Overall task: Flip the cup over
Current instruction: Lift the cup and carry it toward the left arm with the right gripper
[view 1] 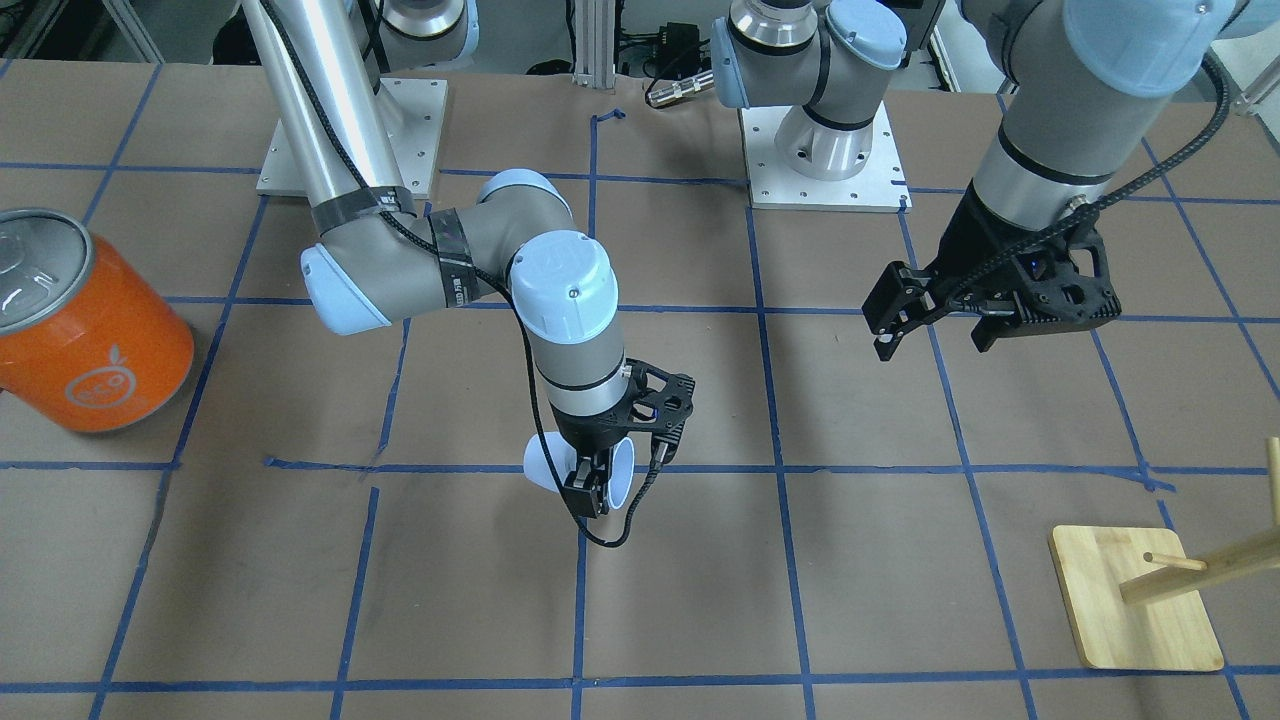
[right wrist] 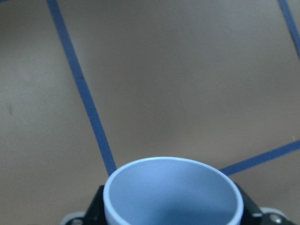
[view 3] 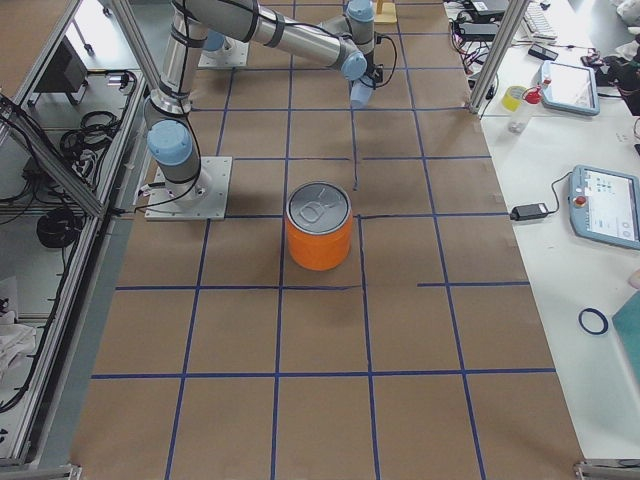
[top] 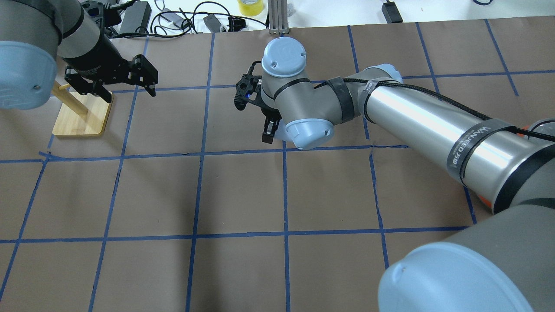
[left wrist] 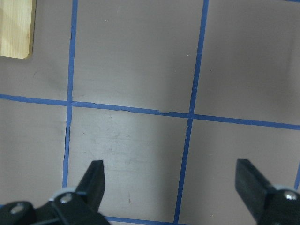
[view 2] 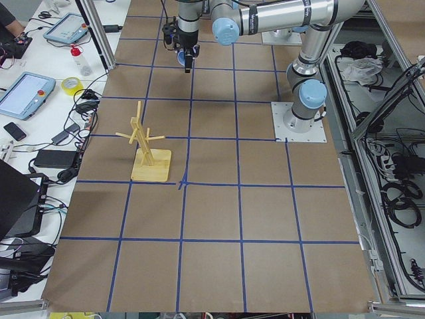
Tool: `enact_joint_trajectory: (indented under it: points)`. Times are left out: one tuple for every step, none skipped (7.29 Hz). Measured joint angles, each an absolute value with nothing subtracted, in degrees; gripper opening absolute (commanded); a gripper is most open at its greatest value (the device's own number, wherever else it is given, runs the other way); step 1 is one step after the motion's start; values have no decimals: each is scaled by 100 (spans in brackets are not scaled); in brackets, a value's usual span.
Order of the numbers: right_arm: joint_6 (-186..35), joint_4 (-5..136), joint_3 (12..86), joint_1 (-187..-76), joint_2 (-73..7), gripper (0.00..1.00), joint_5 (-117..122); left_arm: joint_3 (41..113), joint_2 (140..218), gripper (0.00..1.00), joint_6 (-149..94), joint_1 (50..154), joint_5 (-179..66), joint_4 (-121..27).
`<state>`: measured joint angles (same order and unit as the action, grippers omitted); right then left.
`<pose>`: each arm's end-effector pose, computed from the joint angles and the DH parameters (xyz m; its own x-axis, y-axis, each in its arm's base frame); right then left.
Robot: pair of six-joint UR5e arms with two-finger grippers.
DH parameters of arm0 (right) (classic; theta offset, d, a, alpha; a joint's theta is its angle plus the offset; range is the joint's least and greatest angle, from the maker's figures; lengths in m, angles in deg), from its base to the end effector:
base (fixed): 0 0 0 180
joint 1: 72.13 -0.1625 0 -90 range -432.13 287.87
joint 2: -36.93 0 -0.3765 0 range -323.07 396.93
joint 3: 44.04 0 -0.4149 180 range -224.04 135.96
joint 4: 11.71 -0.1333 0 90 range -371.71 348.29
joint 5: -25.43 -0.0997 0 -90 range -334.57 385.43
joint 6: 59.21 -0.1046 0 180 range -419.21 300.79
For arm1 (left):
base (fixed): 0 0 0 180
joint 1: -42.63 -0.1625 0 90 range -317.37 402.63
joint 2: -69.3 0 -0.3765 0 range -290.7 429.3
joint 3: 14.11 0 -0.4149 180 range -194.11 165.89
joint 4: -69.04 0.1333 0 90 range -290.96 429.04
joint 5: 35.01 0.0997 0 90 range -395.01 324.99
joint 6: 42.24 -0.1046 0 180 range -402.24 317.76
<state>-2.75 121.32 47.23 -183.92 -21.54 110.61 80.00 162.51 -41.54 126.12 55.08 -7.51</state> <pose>0.3778 -0.5622 0.1738 -0.2037 -0.9737 0.1023 -0.9684 0.1850 -0.1670 -0.0707 -0.5545 0.3922 -0.9921 -0.1256 -0.0003 -0.1249 0.9864 -0.1068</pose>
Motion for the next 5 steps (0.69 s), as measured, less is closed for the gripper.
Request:
enact_joint_trajectory:
  points:
    - [110, 12152, 4713, -18412, -2056, 5, 10981, 8001, 16253, 100, -4154, 12612, 5508, -751]
    - [243, 12184, 4700, -18435, -2010, 5, 10905, 8001, 16254, 100, -4154, 12612, 5508, -752]
    - [280, 12205, 4680, -18459, -1994, 9, 10859, 8002, 16255, 100, -4154, 12612, 5508, -752]
    - [283, 12216, 4655, -18506, -1981, 16, 10828, 8002, 16255, 100, -4154, 12612, 5508, -751]
    - [302, 12265, 4640, -18594, -1942, 22, 10808, 8002, 16254, 100, -4154, 12612, 5508, -751]
